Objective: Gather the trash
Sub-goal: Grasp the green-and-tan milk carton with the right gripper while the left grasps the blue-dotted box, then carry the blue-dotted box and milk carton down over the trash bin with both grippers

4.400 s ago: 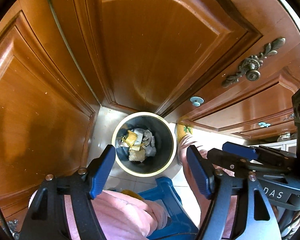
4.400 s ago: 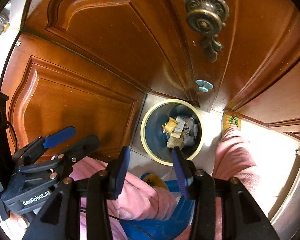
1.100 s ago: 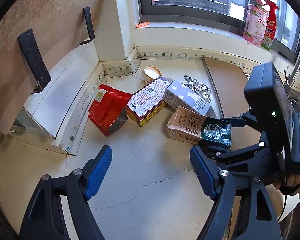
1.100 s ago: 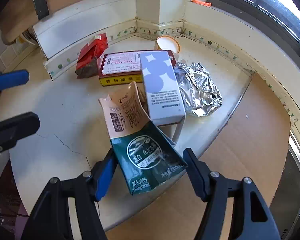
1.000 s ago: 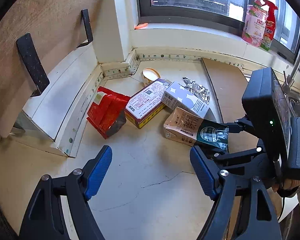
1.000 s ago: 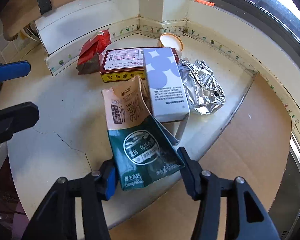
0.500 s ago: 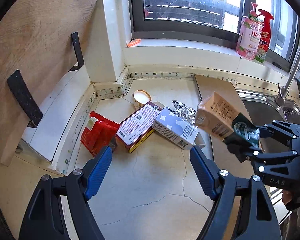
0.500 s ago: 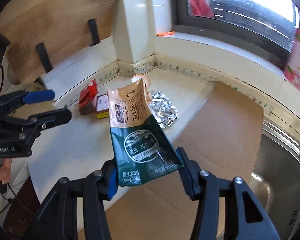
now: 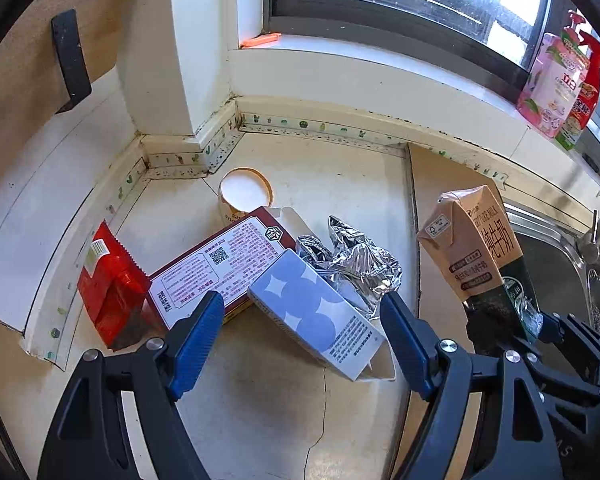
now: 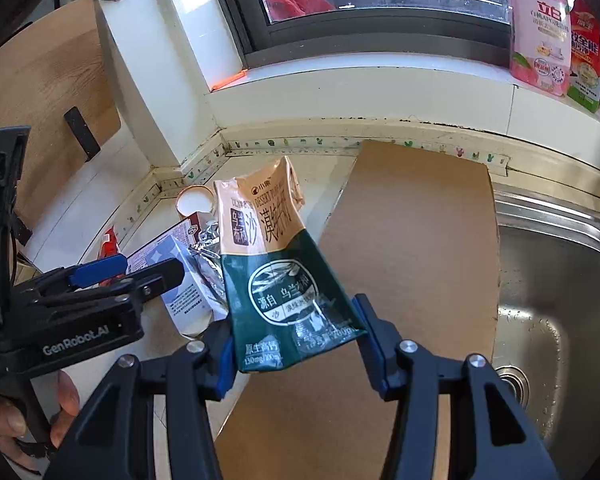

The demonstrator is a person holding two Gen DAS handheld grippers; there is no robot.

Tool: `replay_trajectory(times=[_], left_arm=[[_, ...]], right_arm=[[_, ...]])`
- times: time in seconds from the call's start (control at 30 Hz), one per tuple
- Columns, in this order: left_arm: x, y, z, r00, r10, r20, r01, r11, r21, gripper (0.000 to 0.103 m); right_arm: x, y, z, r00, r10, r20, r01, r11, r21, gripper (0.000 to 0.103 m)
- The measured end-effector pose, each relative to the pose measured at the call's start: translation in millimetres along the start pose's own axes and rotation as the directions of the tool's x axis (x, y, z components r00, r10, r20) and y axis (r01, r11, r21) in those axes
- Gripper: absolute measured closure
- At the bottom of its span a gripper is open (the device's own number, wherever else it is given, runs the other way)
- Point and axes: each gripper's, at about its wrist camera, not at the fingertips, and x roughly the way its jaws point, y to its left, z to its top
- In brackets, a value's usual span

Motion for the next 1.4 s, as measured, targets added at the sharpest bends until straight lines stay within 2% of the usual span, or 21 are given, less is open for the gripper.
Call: replay_trajectory(times=[0.23,0.4,0.43,0.5,0.63,0.7,0.83,0.9,1.13,1.27,1.4], left_arm=[[22.5,-5.5,-1.3,0.997,0.057,-0.051,-0.058,0.998,-0.020,0.024],[30.1,-3.0,-2.9,0.996,0.060,-0.063,-0.063,0.997,-0.039,0.025],[30.7,-1.7,-3.0,0.996,0.056,-0.064,-0.059,0.997,-0.047,0.027],[32.4,2.8,-6.2,0.997,0.017,-0.078,-0.022,0.997,-0.071,0.043],[27.5,9.3,-15.4,0.997,-0.033,-0.071,0.026,0.995,-0.100,0.052],[23.6,11.4,-20.5,0.997,-0.054,-0.063,0.048,0.994,-0.099,0.062],[12.4,13.9,-28.4,0.997,-0.054,-0.059,0.049,0.995,-0.082,0.064],[1.5,14.8,-33.1,0.997,-0.056,-0.049,0.052,0.996,-0.066,0.067],[-56.1,26.7,-49.7,0.998,-0.070,0.003,0.070,0.997,-0.016,0.068],[-102.3,34.7,-66.2,0.996,-0.082,0.037,0.082,0.997,0.015,0.068],[-154.3,46.5,-97.0,0.994,-0.087,0.073,0.082,0.994,0.066,0.068]], right_arm=[[7.5,-3.6,-1.8,1.000,0.019,-0.017,-0.019,1.000,0.008,0.051],[8.3,-2.7,-5.2,0.998,0.045,-0.037,-0.045,0.999,0.002,0.051],[7.3,-1.4,-6.4,0.998,0.045,-0.037,-0.045,0.999,-0.003,0.051],[3.7,2.0,-8.9,0.998,0.044,-0.033,-0.045,0.999,-0.019,0.051],[-9.8,11.6,-16.5,0.999,0.037,-0.002,-0.037,0.998,-0.059,0.051],[-18.6,17.9,-21.4,0.999,0.032,0.014,-0.031,0.996,-0.078,0.051],[-39.3,32.6,-29.6,0.998,0.021,0.051,-0.014,0.992,-0.124,0.052],[-52.3,39.9,-33.4,0.997,0.021,0.072,-0.011,0.990,-0.140,0.052],[-92.8,63.3,-49.7,0.993,0.021,0.115,-0.001,0.986,-0.170,0.052],[-120.6,79.2,-67.1,0.992,0.016,0.128,0.008,0.983,-0.183,0.052],[-149.1,97.7,-92.7,0.992,0.010,0.129,0.018,0.978,-0.207,0.052]])
